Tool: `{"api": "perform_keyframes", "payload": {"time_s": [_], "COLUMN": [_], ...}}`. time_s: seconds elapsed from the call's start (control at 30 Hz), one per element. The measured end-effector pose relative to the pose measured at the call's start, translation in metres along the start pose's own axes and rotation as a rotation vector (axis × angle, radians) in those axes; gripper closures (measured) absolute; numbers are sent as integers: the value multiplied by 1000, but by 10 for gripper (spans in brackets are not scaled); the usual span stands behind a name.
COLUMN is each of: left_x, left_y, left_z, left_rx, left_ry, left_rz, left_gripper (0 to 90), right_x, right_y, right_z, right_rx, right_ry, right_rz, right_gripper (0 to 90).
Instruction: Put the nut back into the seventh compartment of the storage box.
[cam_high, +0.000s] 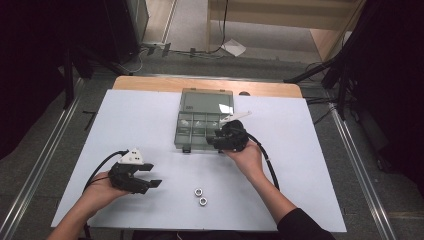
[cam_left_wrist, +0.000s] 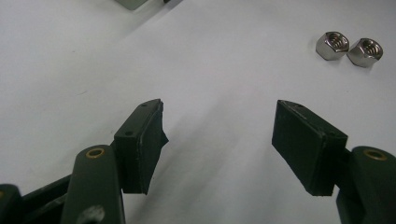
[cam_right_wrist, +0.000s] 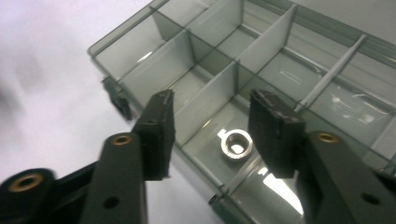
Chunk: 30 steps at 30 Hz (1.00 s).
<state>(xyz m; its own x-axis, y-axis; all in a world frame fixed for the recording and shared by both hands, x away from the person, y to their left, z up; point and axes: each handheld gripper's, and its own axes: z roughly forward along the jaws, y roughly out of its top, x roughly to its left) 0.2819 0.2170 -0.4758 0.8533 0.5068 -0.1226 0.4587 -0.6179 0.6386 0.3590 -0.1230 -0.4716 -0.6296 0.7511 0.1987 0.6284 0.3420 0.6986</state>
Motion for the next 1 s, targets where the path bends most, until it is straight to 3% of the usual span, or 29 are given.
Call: {"api": "perform_keyframes", "payload": {"time_s": [0.37,0.5,1.0], "left_x": [0,1,1], "left_y": [1,1,2], "left_z": [-1,-1,0], "left_rx": [-3,-5,-3], "left_ry": [2,1,1], "left_rz": [3,1,1], "left_gripper": [339,339,339], "right_x": [7,11,28], "right_y": [-2,-3,-13], "right_z": [-15,-20,-38], "right_rx": [-20,-28,-50], "right_ry": [72,103,142], "right_rz": [-84,-87,-133], "right_gripper": [324,311,306]}}
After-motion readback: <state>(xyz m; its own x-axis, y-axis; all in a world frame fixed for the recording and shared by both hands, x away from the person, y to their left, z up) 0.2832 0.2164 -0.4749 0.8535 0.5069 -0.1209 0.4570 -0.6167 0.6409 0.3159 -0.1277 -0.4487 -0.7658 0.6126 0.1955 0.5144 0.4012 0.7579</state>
